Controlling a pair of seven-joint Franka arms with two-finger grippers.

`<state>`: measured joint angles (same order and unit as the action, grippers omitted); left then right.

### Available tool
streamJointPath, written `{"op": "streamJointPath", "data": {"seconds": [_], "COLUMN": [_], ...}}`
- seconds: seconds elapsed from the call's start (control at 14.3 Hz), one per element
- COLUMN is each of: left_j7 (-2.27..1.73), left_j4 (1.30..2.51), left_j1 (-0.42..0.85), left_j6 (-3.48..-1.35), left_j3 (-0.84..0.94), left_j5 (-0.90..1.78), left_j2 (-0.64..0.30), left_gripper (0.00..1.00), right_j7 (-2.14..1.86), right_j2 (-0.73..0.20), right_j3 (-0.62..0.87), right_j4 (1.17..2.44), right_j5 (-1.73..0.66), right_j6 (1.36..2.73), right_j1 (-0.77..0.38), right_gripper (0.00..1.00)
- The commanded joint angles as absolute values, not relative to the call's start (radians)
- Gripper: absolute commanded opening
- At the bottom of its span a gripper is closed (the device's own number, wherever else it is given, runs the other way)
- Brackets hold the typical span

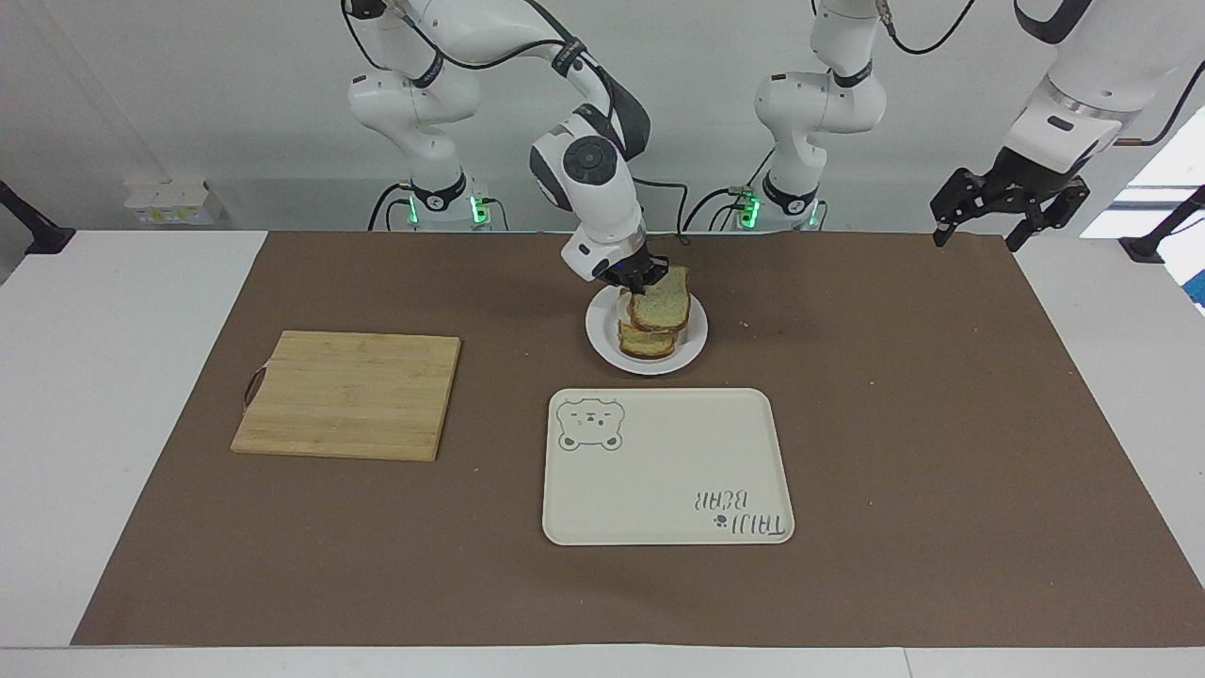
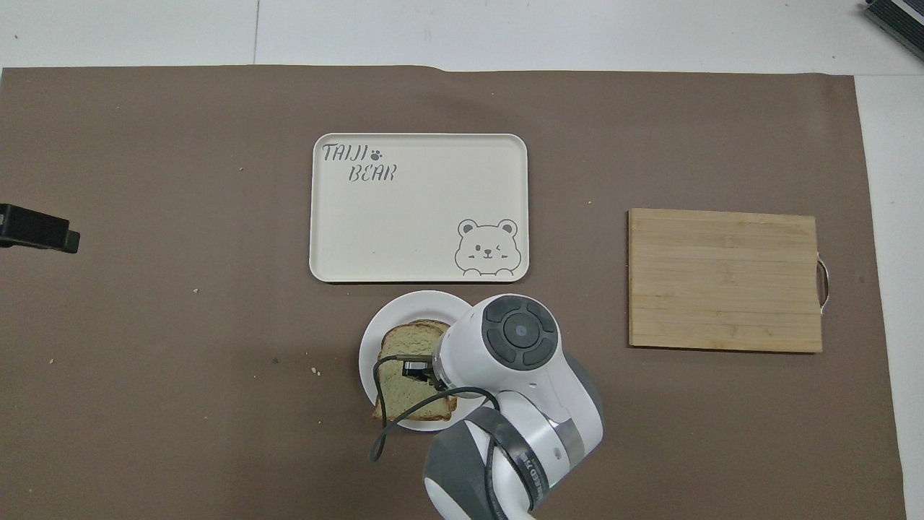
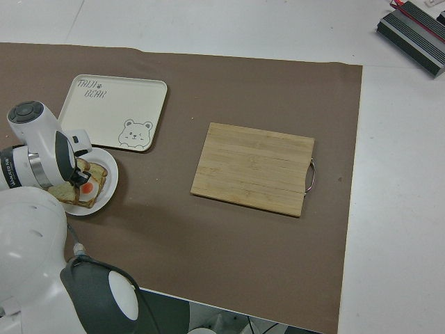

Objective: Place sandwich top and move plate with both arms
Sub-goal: 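Carry the bread slice with the right gripper onto the egg toast, then open the right gripper and withdraw it toward the wooden board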

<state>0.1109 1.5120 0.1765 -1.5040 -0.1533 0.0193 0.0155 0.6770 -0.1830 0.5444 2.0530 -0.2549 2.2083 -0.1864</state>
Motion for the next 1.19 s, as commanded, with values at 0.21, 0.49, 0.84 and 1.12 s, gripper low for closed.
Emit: {"op": "streamJointPath", "data": {"seconds": [0.21, 0.49, 0.84, 1.12], "left_j7": [0.121, 0.121, 0.121, 0.121], "left_j4": [1.508, 1.508, 1.508, 1.508], "left_j1": [0.176, 0.176, 0.176, 0.176], "left_j6": [-1.491, -1.491, -1.491, -1.491], "left_j3": [-0.155, -0.155, -0.155, -0.155], "left_j5": [0.009, 0.009, 0.009, 0.009], "left_j2": [0.021, 0.021, 0.021, 0.021], "left_gripper": [1.00, 1.00, 1.00, 1.00], "right_j7": [0.635, 0.632, 0.627, 0.632], "right_j2": [-0.199, -0.212, -0.224, -0.204], "right_j3": [0.543, 0.543, 0.543, 0.540], "right_j4": [2.086, 2.100, 2.092, 2.059], "right_j5": [-0.265, -0.265, -0.265, -0.158], "right_j6": [2.267, 2.272, 2.266, 2.237], "right_j1": [-0.184, -0.179, -0.166, -0.169], "right_gripper": [0.00, 0.00, 0.51, 1.00]}}
